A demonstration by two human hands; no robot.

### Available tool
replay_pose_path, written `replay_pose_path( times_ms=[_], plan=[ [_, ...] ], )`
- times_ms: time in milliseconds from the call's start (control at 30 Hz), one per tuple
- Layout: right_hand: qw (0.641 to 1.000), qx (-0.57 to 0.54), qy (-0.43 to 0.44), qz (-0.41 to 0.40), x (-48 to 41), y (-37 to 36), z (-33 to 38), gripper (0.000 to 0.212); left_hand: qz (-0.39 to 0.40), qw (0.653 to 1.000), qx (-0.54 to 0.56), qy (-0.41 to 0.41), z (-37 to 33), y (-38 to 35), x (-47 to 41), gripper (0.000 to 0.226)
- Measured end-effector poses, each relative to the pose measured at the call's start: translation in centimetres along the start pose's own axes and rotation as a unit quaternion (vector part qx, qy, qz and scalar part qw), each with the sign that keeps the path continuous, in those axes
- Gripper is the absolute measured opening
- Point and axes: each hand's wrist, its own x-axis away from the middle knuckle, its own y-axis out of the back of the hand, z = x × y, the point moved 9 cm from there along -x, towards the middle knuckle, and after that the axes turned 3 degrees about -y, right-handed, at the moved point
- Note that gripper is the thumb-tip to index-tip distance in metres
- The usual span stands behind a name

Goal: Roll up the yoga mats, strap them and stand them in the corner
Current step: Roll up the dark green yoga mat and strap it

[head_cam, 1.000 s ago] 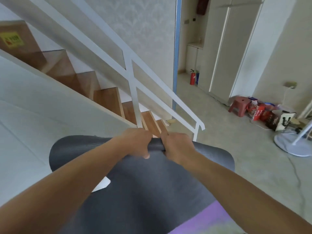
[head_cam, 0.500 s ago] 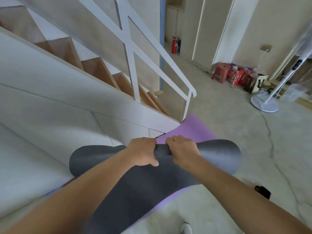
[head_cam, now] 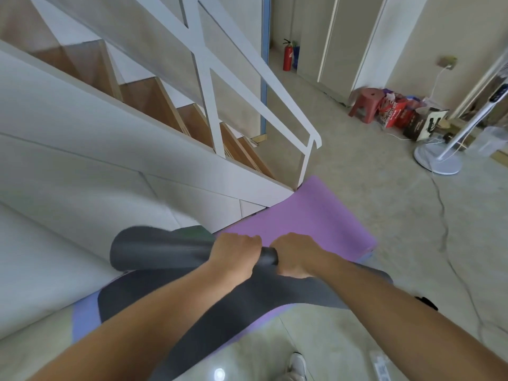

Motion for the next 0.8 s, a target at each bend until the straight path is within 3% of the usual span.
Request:
replay_pose_path(
  times_ms=[67,167,233,300,367,467,533,600,700,800],
  plan=[
    [0.999,0.019,0.014,-0.042,0.0,0.4,-0.2,0.011,0.041,0.998,0.051,0.021,0.5,-0.5,-0.8,0.027],
    [0.978,0.094,0.006,-0.183,0.0,1.1,-0.7,0.038,0.095,0.982,0.157,0.045,0.9,-0.6,-2.0,0.014],
    [0.964,0.117,-0.007,-0.237,0.3,1.8,-0.9,0.041,0.146,0.967,0.206,0.032,0.4,-0.9,-2.7,0.013],
    [0.983,0.071,0.018,-0.17,-0.2,1.4,-1.1,0.023,0.165,0.967,0.195,0.016,0.2,-0.7,-2.8,0.021],
    [0.996,0.009,0.031,-0.08,-1.1,1.1,-1.9,0.008,0.103,0.989,0.11,0.008,0.2,0.2,-2.8,0.031],
    [0.993,-0.105,0.042,0.018,-1.7,1.2,-2.5,0.019,-0.024,0.999,-0.042,-0.014,-0.7,1.6,-2.5,0.046],
    [0.987,-0.144,0.047,0.049,-1.6,0.9,-2.2,0.018,-0.016,0.999,-0.04,-0.006,-0.4,2.1,-2.6,0.038],
    [0.99,-0.132,0.042,-0.013,-1.3,1.9,-2.3,0.027,0.035,0.999,0.0,0.018,0.6,2.5,-3.2,0.029],
    [0.988,-0.02,0.002,-0.152,-0.5,3.3,-2.6,0.055,0.143,0.983,0.112,0.039,1.5,3.0,-4.0,0.029],
    [0.986,-0.035,-0.017,-0.162,-0.2,3.7,-2.9,0.043,0.242,0.956,0.163,0.015,1.3,3.2,-4.3,0.037]
  ],
)
